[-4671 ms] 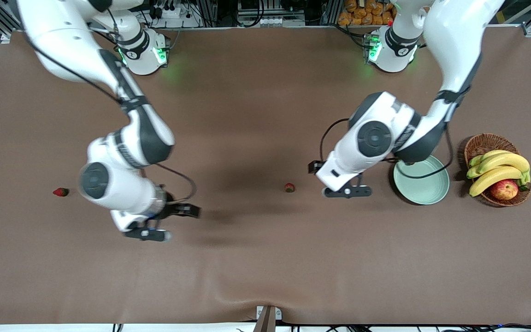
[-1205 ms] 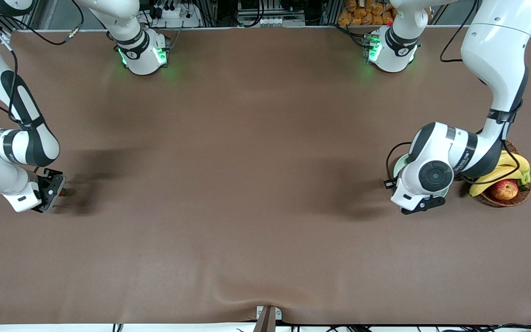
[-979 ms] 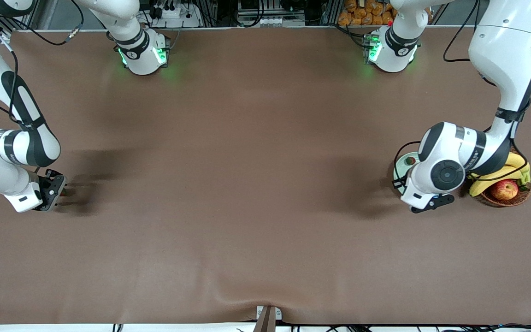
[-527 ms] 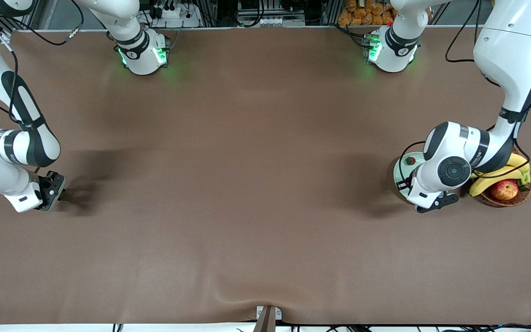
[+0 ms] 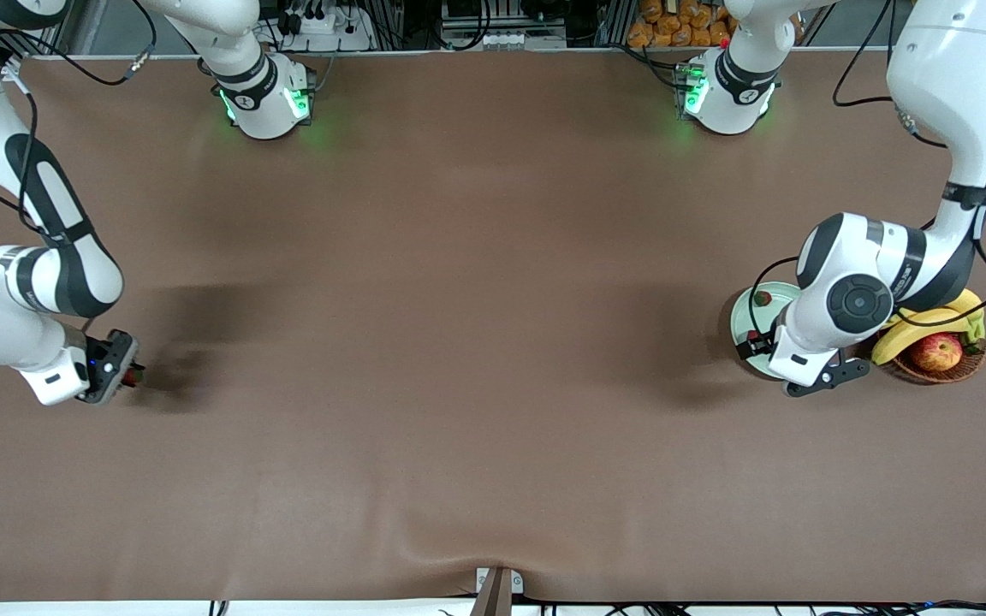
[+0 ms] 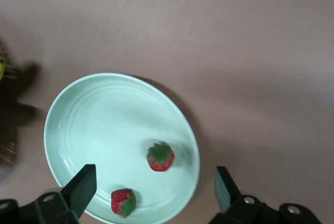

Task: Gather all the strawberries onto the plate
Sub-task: 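Place the strawberry on the green plate with the left gripper, then set the third strawberry mid-table with the right gripper while the left gripper approaches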

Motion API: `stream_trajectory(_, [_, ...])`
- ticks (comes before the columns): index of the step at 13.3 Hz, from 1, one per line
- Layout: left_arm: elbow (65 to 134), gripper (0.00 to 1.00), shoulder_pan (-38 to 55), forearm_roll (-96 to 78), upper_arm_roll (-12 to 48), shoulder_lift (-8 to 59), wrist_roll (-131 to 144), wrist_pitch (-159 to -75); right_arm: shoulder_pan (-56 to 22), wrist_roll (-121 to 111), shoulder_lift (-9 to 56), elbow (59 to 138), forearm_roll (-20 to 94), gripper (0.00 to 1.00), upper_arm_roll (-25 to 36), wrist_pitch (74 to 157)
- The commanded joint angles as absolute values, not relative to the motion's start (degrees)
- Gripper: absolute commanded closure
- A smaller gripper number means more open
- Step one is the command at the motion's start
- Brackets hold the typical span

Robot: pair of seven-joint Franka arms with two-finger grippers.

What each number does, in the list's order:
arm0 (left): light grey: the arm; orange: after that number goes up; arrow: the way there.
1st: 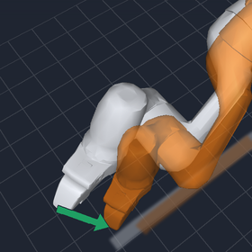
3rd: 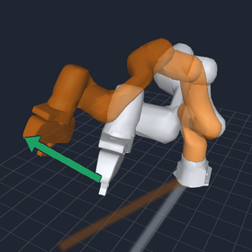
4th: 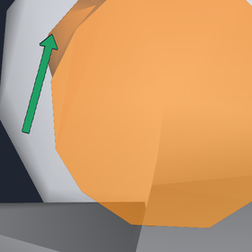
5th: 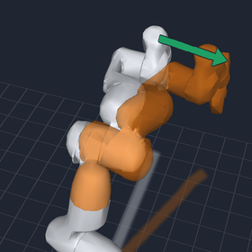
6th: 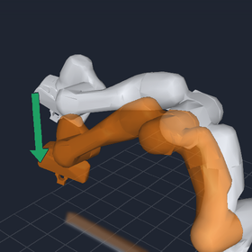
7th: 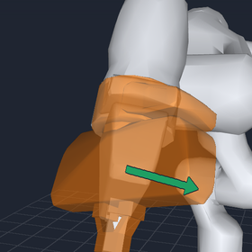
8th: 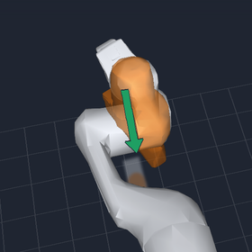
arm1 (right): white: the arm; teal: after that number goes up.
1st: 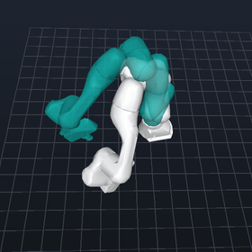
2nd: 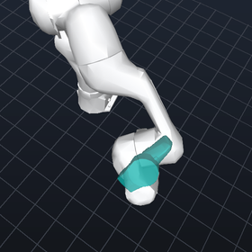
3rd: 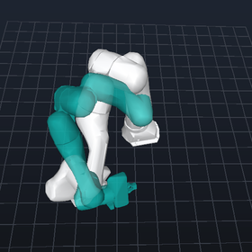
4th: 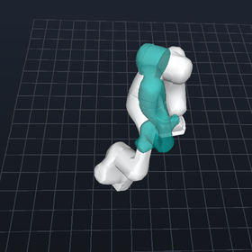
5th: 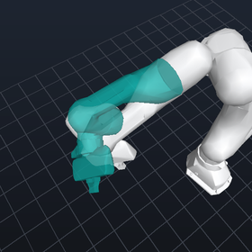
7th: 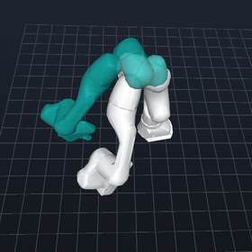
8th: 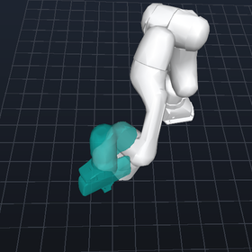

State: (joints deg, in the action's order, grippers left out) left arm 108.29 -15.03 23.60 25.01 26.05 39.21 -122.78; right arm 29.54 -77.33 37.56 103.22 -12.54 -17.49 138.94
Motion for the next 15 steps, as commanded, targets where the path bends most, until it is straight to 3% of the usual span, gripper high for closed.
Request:
stream_trajectory(1, [107.6, 0.0, -15.6, 24.1, 26.3, 24.3, 38.8, -122.6, 23.1, -73.1, 38.2, 102.6, -6.6, 1.0, -17.3, 140.4])
stream_trajectory(11, [104.9, 0.0, -15.2, 20.1, 28.2, 22.3, 39.2, -121.1, -0.9, -25.9, 38.1, 101.1, -5.9, 1.0, -17.5, 143.5])
stream_trajectory(15, [102.3, 0.0, -15.1, 17.7, 29.8, 22.2, 39.4, -116.4, -10.4, -4.8, 38.5, 97.7, -5.9, 1.0, -17.4, 144.1])
